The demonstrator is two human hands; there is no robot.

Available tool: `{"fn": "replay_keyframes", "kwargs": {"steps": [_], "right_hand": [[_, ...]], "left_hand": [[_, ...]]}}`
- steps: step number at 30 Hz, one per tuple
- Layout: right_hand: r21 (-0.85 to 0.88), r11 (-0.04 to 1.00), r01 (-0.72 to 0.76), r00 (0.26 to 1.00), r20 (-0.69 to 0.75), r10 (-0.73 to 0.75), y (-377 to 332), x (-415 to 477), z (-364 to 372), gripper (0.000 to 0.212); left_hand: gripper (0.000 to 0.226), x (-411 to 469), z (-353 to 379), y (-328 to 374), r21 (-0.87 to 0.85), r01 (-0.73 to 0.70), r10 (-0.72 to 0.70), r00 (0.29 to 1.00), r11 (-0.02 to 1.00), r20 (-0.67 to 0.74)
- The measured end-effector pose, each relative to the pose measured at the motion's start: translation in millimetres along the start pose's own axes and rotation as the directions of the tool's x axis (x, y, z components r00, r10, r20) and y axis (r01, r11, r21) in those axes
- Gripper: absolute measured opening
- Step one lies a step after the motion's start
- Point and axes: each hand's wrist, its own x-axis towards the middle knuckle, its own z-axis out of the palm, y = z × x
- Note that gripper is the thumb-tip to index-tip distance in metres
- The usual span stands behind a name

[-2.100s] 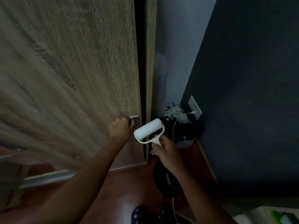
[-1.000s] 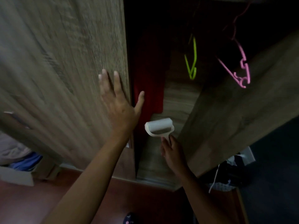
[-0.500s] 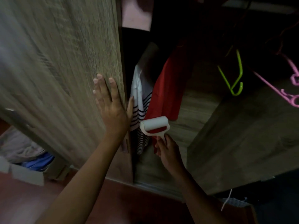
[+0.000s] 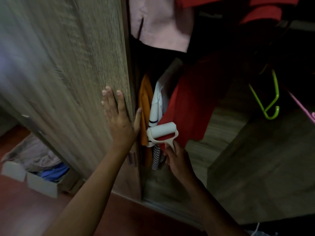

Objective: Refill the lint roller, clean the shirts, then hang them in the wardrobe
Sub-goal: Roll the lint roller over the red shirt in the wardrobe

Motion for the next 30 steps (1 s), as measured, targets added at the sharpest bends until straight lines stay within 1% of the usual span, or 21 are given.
{"fn": "replay_keyframes", "kwargs": {"steps": [4, 10, 12, 15, 17, 19, 21, 22, 23, 24, 25, 27, 29, 30], "right_hand": [[-0.026, 0.999, 0.036, 0.999, -0.009, -0.036, -6.2, 2.1, 5.3, 0.019], [0.014, 1.000, 0.025, 1.000, 0.008, -0.025, -12.3, -1.1, 10.1, 0.016], [0.011, 0.999, 0.045, 0.999, 0.016, -0.045, -15.7, -4.6, 5.6, 0.014], [-0.015, 0.997, 0.078, 0.997, 0.007, -0.078, -15.0, -11.3, -10.0, 0.019], [-0.011, 0.996, 0.093, 0.996, -0.007, -0.093, -14.3, -16.8, -22.8, 0.018], [0.028, 0.994, 0.108, 0.993, -0.043, -0.107, -15.1, -22.9, -34.9, 0.017], [0.069, 0.991, 0.117, 0.990, -0.086, -0.111, -14.6, -25.8, -45.9, 0.024], [0.086, 0.988, 0.126, 0.986, -0.117, -0.115, -14.1, -26.1, -51.2, 0.029], [0.098, 0.986, 0.133, 0.980, -0.161, -0.116, -12.5, -25.1, -56.0, 0.034], [0.104, 0.984, 0.144, 0.971, -0.208, -0.120, -10.9, -22.6, -63.2, 0.036], [0.098, 0.984, 0.152, 0.961, -0.248, -0.124, -10.4, -20.2, -68.3, 0.036], [0.065, 0.984, 0.165, 0.947, -0.290, -0.140, -9.9, -15.6, -73.7, 0.034], [0.032, 0.983, 0.182, 0.942, -0.291, -0.165, -8.4, -7.6, -83.2, 0.035], [0.022, 0.982, 0.190, 0.942, -0.286, -0.176, -8.2, -2.6, -86.3, 0.038]], "left_hand": [[0.105, 2.2, -1.8, -9.3, -0.005, -0.020, 0.020, 1.000, 1.000, 0.003], [0.105, 1.7, -2.1, -10.6, 0.024, -0.043, 0.043, 0.999, 0.999, 0.002], [0.104, 1.7, -3.4, -9.7, 0.028, -0.052, 0.051, 0.999, 0.998, 0.009], [0.098, 3.2, -9.7, -5.3, 0.029, -0.053, 0.051, 0.998, 0.998, 0.046], [0.088, 1.4, -16.6, 1.1, 0.015, -0.022, 0.021, 0.998, 1.000, 0.063], [0.072, 0.5, -25.4, 14.0, -0.050, 0.022, -0.020, 0.999, 0.998, 0.036], [0.042, 2.8, -32.4, 35.3, -0.100, -0.003, -0.001, 0.999, 0.995, -0.034], [0.028, 4.7, -34.2, 47.5, -0.130, -0.035, 0.032, 0.999, 0.991, -0.031], [0.020, 6.2, -34.0, 59.3, -0.176, -0.047, 0.051, 0.999, 0.983, 0.015], [0.018, 8.2, -30.1, 72.4, -0.227, -0.022, 0.043, 0.995, 0.974, 0.088], [0.023, 10.6, -25.5, 82.6, -0.262, 0.047, 0.001, 0.984, 0.964, 0.180], [0.045, 10.0, -10.9, 89.7, -0.258, 0.229, -0.122, 0.919, 0.938, 0.374], [0.069, 5.7, 8.9, 92.3, -0.176, 0.352, -0.216, 0.826, 0.919, 0.521], [0.075, 3.7, 17.5, 92.2, -0.128, 0.394, -0.258, 0.780, 0.910, 0.571]]}}
